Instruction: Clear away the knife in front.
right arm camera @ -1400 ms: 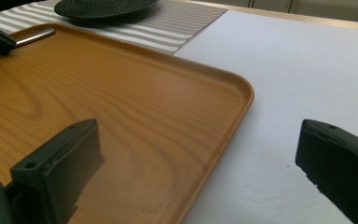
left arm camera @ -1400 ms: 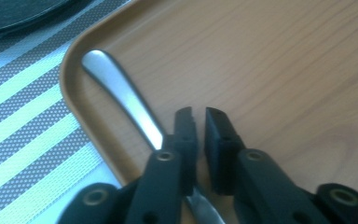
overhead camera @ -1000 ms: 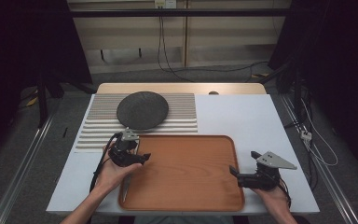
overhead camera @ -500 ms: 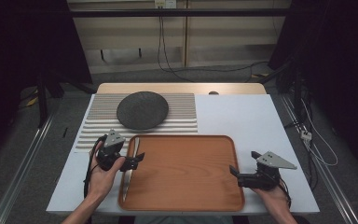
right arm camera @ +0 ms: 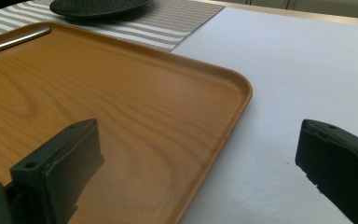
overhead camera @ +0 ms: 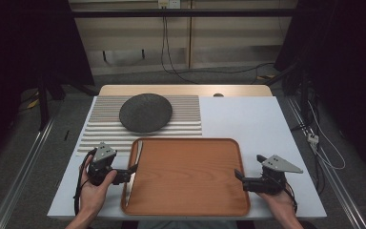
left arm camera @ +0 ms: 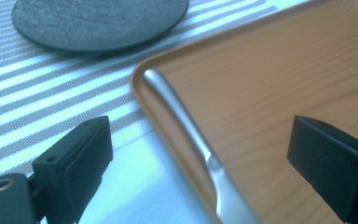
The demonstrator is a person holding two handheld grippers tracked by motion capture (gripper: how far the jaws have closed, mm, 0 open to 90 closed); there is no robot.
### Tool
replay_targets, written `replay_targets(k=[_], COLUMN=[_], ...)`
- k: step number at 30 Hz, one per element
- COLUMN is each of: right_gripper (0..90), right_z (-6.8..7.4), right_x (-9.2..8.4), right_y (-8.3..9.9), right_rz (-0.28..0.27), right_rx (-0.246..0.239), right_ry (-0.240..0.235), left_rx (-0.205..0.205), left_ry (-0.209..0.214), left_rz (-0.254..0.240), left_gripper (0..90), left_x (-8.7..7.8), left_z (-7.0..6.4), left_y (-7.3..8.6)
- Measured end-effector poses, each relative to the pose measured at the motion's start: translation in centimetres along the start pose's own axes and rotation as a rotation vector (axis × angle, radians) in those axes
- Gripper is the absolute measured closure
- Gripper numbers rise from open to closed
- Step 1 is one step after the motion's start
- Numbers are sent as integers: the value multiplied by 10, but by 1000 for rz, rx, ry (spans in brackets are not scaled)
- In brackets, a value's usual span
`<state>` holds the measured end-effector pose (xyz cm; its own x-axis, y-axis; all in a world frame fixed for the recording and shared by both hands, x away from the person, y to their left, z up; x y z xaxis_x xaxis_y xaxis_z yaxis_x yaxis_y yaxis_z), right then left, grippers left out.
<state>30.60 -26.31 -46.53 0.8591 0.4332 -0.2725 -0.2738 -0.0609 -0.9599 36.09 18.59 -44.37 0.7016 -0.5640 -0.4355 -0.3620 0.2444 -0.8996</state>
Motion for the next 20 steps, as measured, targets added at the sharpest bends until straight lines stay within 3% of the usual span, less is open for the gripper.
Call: replay_targets(k=[9,11,20], right_gripper=[0,0,1], right_z=[0,-1,-3], right_x=[-1,-2,-5], right_y=[0,-1,-1], right_rz=[-2,-5,-7], right_rx=[-6,-12,-4], right_ry=[2,3,12], left_rx=[-31,-44,-36], left_ry=[-30,-88,-62], left_rz=[-43,-49,-64], left_gripper=[62,62,59], left_x=[-9,-10,-9], left_z=[2,4,5], left_y=[10,11,12])
Point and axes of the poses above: each handheld gripper's, and its own axes: x roughly forward along the jaws, y roughly out of its underside, z roughly to its left, the point moved 4 cm from there along x, roughly forward along the jaws, and after that the axes turned 11 degrees about -z, right-handed, at the moved point
